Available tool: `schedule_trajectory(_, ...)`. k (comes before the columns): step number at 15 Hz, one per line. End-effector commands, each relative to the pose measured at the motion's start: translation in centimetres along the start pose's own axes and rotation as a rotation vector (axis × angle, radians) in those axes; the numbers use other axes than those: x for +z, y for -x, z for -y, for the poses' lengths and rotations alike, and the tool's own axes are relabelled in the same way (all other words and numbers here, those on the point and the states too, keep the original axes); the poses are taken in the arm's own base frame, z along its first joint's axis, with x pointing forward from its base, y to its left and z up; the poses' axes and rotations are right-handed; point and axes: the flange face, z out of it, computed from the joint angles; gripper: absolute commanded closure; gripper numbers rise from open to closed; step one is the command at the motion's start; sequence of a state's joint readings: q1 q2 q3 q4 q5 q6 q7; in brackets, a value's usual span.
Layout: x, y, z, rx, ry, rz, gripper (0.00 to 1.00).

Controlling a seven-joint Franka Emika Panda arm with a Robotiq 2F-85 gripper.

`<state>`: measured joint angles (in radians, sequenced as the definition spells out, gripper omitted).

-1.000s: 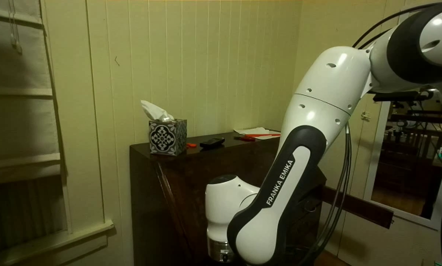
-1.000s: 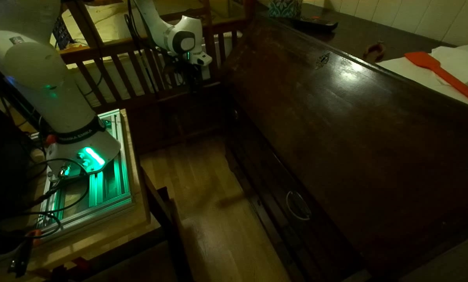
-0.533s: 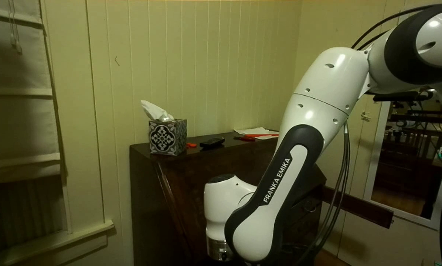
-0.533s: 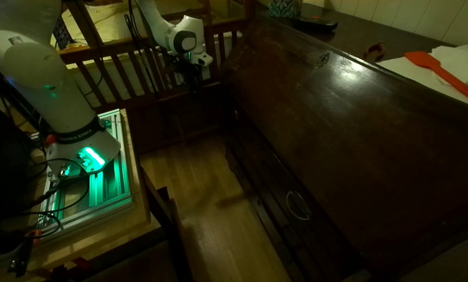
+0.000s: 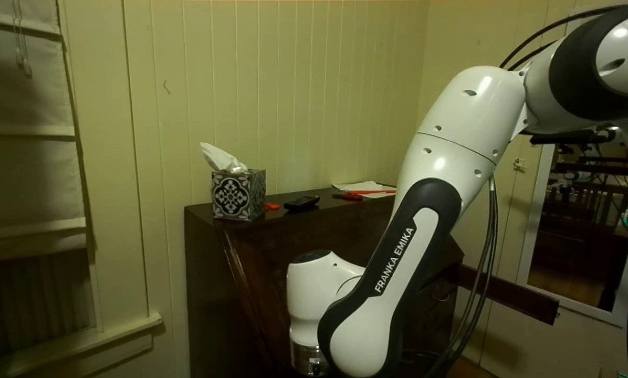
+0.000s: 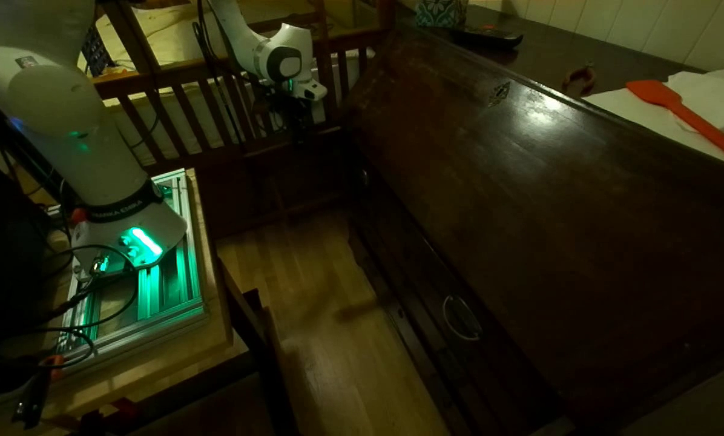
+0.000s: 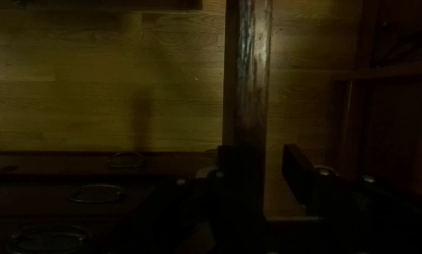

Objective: Open the smallest drawer on the far left side of the desk

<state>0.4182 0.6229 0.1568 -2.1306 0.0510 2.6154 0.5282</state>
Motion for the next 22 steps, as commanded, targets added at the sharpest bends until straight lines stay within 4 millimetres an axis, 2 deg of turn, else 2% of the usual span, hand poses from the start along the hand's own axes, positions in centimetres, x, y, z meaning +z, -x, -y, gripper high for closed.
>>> schedule_trajectory(1, -0.6, 1.8, 3.2, -0.008, -0.022, 0.016, 0.25)
schedule_trajectory(4, -2.0, 2.7, 4.0, -0.002, -0.025, 0.011, 0.04)
schedule_trajectory(5, -2.6, 3.1, 4.1, 0.01, -0.024, 0.013, 0.0)
schedule_trajectory(10, -6.7, 5.1, 4.1, 0.1, -0.063, 0.002, 0.0)
schedule_trajectory(15, -10.8, 7.1, 6.3, 0.126, -0.115, -0.016, 0.0)
schedule_trajectory(18, -13.9, 8.3, 4.8, 0.165, -0.116, -0.064, 0.0)
schedule_trajectory(22, -18.3, 11.8, 1.4, 0.24, -0.11, -0.081, 0.0)
